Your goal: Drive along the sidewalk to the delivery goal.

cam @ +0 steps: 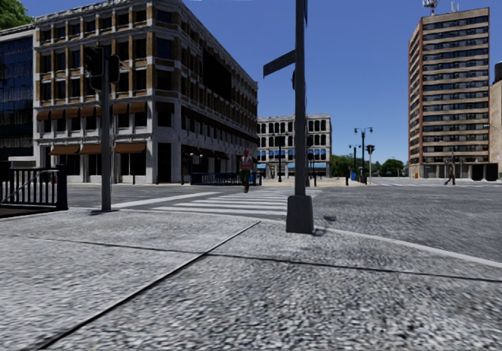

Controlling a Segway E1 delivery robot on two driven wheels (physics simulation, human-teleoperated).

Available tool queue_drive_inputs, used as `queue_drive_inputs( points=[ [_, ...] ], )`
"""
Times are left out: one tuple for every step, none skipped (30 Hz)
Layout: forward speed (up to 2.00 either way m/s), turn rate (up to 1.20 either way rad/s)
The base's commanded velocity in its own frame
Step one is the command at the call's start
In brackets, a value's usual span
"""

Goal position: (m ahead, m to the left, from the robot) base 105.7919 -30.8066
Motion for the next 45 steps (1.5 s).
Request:
queue_drive_inputs(
  points=[
    [1.94, 0.47],
    [1.94, 0.47],
    [1.93, 0.47],
    [1.86, 0.47],
    [1.8, 0.42],
    [1.79, 0.28],
    [1.79, 0.0],
    [1.8, 0.0],
    [1.84, 0.0],
    [1.84, 0.0],
    [1.9, 0.0],
    [1.91, 0.0],
    [1.92, 0.0],
    [1.92, 0.0],
    [1.92, 0.0],
    [1.92, 0.0],
    [1.92, 0.0],
    [1.93, 0.0],
    [2.0, 0.0],
    [2.0, 0.0],
    [2.0, 0.0],
    [2.0, 0.0],
    [2.0, 0.0],
    [2.0, 0.0],
    [2.0, 0.0],
    [2.0, 0.0],
    [1.99, 0.0],
    [1.96, 0.0],
    [1.86, 0.0],
    [1.8, 0.07],
    [1.77, 0.14],
    [1.74, 0.24],
    [1.74, 0.24],
    [1.74, 0.26],
    [1.74, 0.27],
    [1.74, 0.27],
    [1.73, 0.22],
    [1.73, 0.0],
    [1.73, 0.0],
    [1.76, 0.0],
    [1.77, 0.0],
    [1.78, 0.0],
    [1.81, 0.0],
    [1.9, 0.0],
    [1.9, 0.0]
  ],
)
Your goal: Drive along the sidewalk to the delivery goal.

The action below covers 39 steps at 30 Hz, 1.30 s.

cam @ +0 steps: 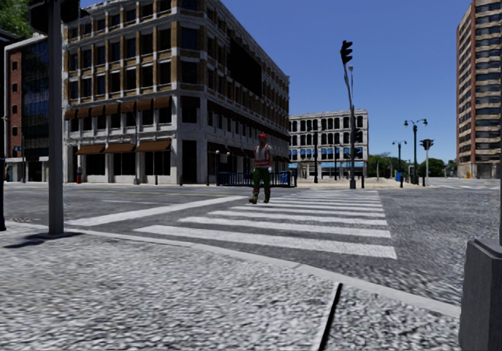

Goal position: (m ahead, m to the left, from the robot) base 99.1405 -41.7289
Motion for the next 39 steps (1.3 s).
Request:
queue_drive_inputs(
  points=[
    [2.0, 0.0],
    [2.0, 0.0],
    [2.0, 0.0],
    [2.0, 0.0],
    [2.0, 0.0],
    [2.0, 0.0],
    [2.0, -0.08],
    [2.0, -0.17],
    [2.0, -0.22],
    [2.0, -0.22],
    [2.0, -0.36],
    [2.0, -0.47],
    [1.97, -0.5],
    [1.91, -0.5],
    [1.84, -0.51],
    [1.75, -0.51],
    [1.64, -0.51],
    [1.6, -0.51],
    [1.59, -0.51],
    [1.58, -0.51],
    [1.58, -0.51],
    [1.58, -0.51],
    [1.58, -0.51],
    [1.58, -0.51],
    [1.58, -0.51],
    [1.58, -0.51],
    [1.58, -0.51],
    [1.58, -0.51],
    [1.58, -0.51],
    [1.58, -0.51],
    [1.58, -0.51],
    [1.58, -0.38],
    [1.59, -0.01],
    [1.59, 0.0],
    [1.59, 0.0],
    [1.59, 0.0],
    [1.61, 0.0],
    [1.65, 0.0],
    [1.66, 0.0]
  ],
)
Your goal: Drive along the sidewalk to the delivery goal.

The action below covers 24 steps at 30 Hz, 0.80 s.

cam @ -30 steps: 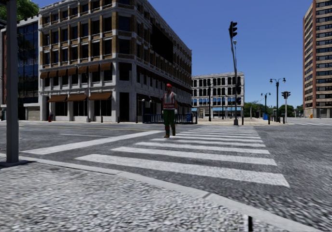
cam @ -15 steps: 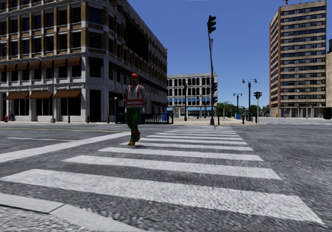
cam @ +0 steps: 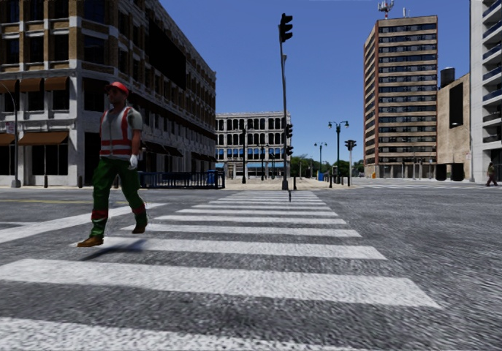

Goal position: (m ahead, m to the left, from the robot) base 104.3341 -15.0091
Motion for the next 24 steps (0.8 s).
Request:
queue_drive_inputs(
  points=[
    [1.66, 0.0],
    [1.68, 0.0],
    [1.68, 0.0],
    [1.72, 0.0],
    [1.77, 0.0],
    [1.79, 0.0],
    [1.79, 0.0],
    [1.79, 0.0],
    [1.79, 0.0],
    [1.79, 0.0],
    [1.79, 0.0],
    [1.79, 0.0],
    [1.79, 0.0],
    [1.79, 0.0],
    [1.79, 0.0],
    [1.79, 0.0],
    [1.79, 0.0],
    [1.79, 0.0],
    [1.79, 0.0],
    [1.79, 0.0],
    [1.79, 0.0],
    [1.79, 0.0],
    [1.79, 0.0],
    [1.79, 0.0]
  ],
)
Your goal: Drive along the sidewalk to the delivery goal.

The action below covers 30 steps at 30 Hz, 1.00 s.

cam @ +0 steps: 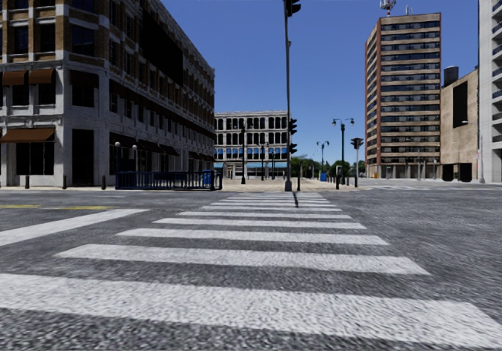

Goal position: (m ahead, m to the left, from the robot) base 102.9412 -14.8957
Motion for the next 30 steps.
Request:
queue_drive_inputs(
  points=[
    [1.79, 0.0],
    [1.79, 0.0],
    [1.79, 0.0],
    [1.79, 0.0],
    [1.79, 0.0],
    [1.79, 0.0],
    [1.79, 0.0],
    [1.79, 0.0],
    [1.79, 0.0],
    [1.79, 0.0],
    [1.79, 0.0],
    [1.79, 0.0],
    [1.79, 0.0],
    [1.79, 0.0],
    [1.79, 0.0],
    [1.79, 0.0],
    [1.79, 0.0],
    [1.8, 0.0],
    [1.8, 0.0],
    [1.8, 0.0],
    [1.8, 0.0],
    [1.8, 0.0],
    [1.8, 0.0],
    [1.8, 0.0],
    [1.8, 0.0],
    [1.8, 0.0],
    [1.8, 0.0],
    [1.8, 0.0],
    [1.8, 0.0],
    [1.8, 0.0]
  ],
)
